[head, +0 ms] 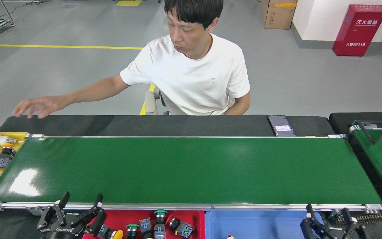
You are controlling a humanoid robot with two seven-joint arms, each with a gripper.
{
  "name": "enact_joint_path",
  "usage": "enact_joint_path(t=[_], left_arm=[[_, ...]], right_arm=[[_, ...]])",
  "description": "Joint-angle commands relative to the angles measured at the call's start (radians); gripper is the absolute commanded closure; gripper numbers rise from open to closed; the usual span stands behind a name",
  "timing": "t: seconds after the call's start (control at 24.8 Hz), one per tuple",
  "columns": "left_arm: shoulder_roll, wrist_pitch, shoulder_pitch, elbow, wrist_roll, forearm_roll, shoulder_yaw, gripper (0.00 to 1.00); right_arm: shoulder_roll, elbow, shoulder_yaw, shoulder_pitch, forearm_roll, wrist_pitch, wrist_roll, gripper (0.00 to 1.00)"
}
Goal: Pick switch part from conveyor to tray
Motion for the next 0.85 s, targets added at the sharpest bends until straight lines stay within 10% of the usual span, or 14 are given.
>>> enact_joint_path(t=[0.0, 0.81], left_arm=[[-0.009, -0.022, 0.010, -0.011, 0.007, -0.002, 0.007, 0.00], [-0.078, 0.003, 0.027, 0.006, 0.040, -0.080, 0.043, 0.00]], right_arm=[[-0.002, -0.014, -0.003, -0.006, 0.002, -0.034, -0.006, 0.01], [0.018, -0.014, -0.003, -0.004, -0.035, -0.143, -0.004, 0.01]])
